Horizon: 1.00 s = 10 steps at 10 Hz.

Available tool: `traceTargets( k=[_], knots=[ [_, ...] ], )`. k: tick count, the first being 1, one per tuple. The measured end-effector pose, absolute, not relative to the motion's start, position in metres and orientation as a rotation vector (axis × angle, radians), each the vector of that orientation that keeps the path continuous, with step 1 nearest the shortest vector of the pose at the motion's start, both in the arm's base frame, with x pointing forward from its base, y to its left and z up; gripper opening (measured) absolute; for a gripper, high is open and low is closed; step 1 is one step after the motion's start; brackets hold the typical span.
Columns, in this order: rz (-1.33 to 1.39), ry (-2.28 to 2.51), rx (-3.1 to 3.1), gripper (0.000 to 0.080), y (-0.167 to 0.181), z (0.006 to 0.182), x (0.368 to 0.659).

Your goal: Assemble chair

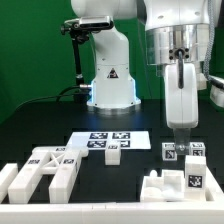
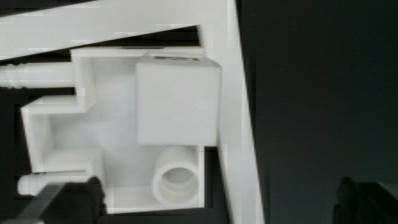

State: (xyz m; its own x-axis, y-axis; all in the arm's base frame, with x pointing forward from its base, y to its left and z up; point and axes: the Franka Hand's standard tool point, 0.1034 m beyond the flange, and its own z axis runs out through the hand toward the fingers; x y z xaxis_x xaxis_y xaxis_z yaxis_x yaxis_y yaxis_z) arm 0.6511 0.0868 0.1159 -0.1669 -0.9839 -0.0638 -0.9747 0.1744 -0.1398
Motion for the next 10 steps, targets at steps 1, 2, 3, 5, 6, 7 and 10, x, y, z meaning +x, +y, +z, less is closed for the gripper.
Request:
traceTargets(
  k=[1, 2, 3, 5, 6, 7, 10],
  knots=[
    [-0.099, 2.297, -1.931, 0.0649, 0.087, 0.116, 0.651],
    [-0.099, 2.297, -1.932, 0.0649, 0.087, 0.115, 0.651],
    [-0.099, 2.293, -1.938, 0.0649, 0.087, 0.115, 0.651],
    [-0.116, 2.185, -2.056, 0.0649, 0.074, 0.114, 0.634],
    [-0.104, 2.090, -2.172, 0.0649, 0.059, 0.116, 0.615],
    [-0.109, 1.960, -2.296, 0.0649, 0.052, 0.120, 0.609],
    [-0.133, 1.656, -2.535, 0.0649, 0.049, 0.125, 0.609]
  ],
)
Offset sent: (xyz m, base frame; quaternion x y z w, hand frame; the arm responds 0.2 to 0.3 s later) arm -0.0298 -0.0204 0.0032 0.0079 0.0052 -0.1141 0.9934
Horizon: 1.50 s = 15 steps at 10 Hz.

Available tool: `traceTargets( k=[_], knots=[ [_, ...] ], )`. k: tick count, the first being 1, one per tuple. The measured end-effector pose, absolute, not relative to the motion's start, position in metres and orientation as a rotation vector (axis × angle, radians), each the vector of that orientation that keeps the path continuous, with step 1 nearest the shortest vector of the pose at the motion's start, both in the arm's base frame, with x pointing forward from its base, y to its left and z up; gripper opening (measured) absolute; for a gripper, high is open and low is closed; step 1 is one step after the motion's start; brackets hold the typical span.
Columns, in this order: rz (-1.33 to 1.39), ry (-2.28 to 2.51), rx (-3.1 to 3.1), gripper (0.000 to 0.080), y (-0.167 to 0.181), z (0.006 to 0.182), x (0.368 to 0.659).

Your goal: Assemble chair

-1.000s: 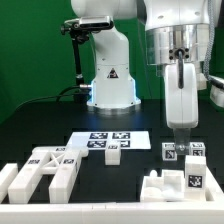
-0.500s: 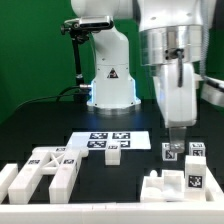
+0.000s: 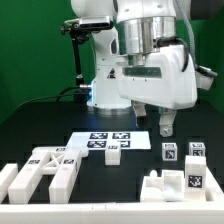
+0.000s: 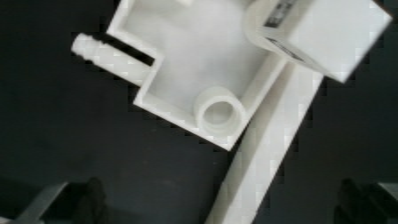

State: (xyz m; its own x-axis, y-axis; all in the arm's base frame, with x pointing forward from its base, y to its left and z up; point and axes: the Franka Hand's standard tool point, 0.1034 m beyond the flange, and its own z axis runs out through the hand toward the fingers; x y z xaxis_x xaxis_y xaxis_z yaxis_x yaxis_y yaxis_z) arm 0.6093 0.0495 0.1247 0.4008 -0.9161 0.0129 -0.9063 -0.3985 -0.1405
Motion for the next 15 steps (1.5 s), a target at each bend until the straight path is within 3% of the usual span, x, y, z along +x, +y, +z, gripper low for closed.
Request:
traceTargets(
  k=[3, 6, 8, 12, 15],
  knots=[
    [-0.152, 1.355, -2.722, 0.0649, 0.048, 0.122, 0.607],
    [-0.117, 1.011, -2.920, 0.0649, 0.024, 0.087, 0.556],
    [-0.077, 0.833, -3.003, 0.0649, 0.020, 0.074, 0.538],
    [-0.083, 0.361, -3.108, 0.0649, 0.013, 0.074, 0.537],
    [0.005, 0.054, -3.150, 0.0649, -0.009, 0.059, 0.513]
  ],
)
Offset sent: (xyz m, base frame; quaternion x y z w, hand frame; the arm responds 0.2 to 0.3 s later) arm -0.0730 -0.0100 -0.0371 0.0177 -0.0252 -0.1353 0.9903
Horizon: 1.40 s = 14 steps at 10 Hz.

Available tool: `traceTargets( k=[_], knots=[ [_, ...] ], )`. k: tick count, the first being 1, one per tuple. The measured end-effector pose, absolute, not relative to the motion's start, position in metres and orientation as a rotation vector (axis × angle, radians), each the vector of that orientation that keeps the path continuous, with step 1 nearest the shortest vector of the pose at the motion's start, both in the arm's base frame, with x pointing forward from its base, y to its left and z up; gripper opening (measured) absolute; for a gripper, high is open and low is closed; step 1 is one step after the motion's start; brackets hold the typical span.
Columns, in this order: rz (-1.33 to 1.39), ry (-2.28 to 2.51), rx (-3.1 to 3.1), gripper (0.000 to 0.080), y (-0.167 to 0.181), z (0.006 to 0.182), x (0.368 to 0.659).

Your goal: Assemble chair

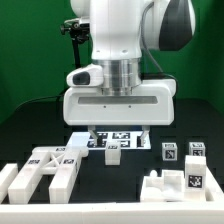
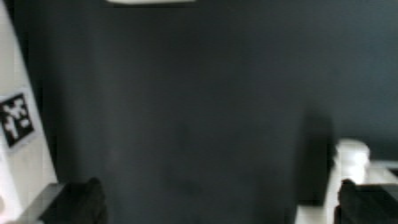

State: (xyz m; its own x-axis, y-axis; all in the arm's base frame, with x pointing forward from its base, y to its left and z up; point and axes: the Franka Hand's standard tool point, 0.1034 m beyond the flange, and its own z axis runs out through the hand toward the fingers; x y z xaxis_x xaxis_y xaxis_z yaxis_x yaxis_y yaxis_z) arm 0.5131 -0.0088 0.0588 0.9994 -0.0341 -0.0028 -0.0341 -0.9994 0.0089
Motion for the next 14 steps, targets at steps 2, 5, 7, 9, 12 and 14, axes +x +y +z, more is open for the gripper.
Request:
traceTargets(
  k=[2, 5, 7, 9, 12, 14],
  knots=[
    [-0.056, -0.047, 3.128, 0.0649, -0.008, 0.057, 0.510],
    [-0.356, -0.067, 3.155, 0.0649, -0.006, 0.054, 0.491],
    [-0.722, -0.026, 3.109, 0.0649, -0.010, 0.055, 0.485],
    [-0.905, -0.024, 3.044, 0.0649, -0.012, 0.057, 0.484],
    [-1.182, -0.049, 2.957, 0.0649, -0.016, 0.053, 0.475],
    [-1.316, -0.084, 2.910, 0.0649, -0.022, 0.036, 0.460]
  ],
)
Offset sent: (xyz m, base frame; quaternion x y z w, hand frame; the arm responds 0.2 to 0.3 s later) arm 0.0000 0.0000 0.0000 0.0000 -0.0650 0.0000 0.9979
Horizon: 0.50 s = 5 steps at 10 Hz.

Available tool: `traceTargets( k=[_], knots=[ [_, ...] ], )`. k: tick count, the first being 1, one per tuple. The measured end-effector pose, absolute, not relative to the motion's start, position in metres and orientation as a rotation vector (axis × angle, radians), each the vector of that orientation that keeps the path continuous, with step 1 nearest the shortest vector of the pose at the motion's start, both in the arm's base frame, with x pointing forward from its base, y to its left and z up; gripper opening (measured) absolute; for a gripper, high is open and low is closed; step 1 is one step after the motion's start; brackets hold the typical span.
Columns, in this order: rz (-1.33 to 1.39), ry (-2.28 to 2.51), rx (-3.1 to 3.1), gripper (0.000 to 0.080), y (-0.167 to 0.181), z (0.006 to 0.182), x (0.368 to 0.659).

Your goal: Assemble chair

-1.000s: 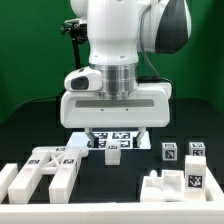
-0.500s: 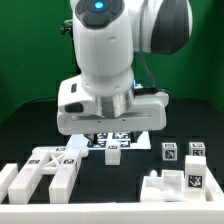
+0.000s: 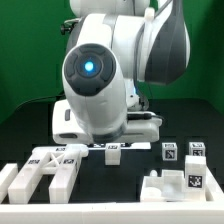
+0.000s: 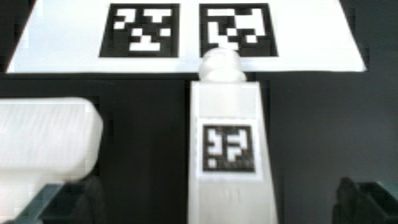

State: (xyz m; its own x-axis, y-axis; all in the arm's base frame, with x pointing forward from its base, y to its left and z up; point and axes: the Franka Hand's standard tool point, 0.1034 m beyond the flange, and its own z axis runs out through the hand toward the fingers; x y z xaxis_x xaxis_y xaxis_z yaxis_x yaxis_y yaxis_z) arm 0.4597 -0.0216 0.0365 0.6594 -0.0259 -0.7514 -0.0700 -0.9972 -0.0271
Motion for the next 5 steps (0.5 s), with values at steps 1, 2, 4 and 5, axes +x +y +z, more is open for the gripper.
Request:
traceTargets(
  k=[1, 2, 4, 5],
  knots=[
    [1.313, 0.085, -2.789, 0.0649, -0.021, 0.033, 0.452],
    [1.337, 0.091, -2.781, 0.0649, -0.021, 0.026, 0.447],
    [1.380, 0.129, -2.777, 0.0649, -0.013, 0.016, 0.438],
    [1.381, 0.154, -2.789, 0.0649, -0.010, 0.013, 0.439]
  ],
)
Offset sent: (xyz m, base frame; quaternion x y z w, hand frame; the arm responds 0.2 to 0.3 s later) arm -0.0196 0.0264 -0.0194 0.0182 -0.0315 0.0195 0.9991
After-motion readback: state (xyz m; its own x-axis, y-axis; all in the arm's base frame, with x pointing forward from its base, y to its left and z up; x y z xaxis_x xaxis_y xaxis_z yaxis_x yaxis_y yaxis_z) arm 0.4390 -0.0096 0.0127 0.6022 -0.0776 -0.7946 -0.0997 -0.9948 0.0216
